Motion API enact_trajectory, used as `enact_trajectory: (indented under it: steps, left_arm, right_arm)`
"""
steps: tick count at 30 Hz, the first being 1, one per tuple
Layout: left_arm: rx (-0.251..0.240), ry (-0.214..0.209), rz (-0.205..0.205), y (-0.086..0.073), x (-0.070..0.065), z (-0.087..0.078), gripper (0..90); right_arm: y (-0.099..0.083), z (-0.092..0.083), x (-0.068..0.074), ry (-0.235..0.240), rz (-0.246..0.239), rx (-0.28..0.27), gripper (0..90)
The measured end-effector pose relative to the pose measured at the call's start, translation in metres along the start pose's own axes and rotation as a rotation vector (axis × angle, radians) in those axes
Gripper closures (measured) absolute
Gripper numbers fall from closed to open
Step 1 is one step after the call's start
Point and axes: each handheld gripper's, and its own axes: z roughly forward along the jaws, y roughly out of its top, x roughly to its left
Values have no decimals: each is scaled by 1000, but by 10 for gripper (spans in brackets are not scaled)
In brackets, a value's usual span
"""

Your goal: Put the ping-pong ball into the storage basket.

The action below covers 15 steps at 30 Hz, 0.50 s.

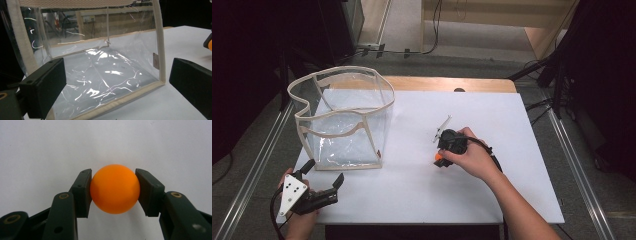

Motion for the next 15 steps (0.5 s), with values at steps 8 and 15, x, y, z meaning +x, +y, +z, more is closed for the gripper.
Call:
enact_trajectory:
  steps: [8,15]
  left_arm:
    - [3,-3,7,0,-1,0,14]
    - [4,-3,5,0,0,0,14]
  right_arm:
    - [13,-2,0,-3,-28,11,479]
    - [21,-6,-3,30,-40,-1,479]
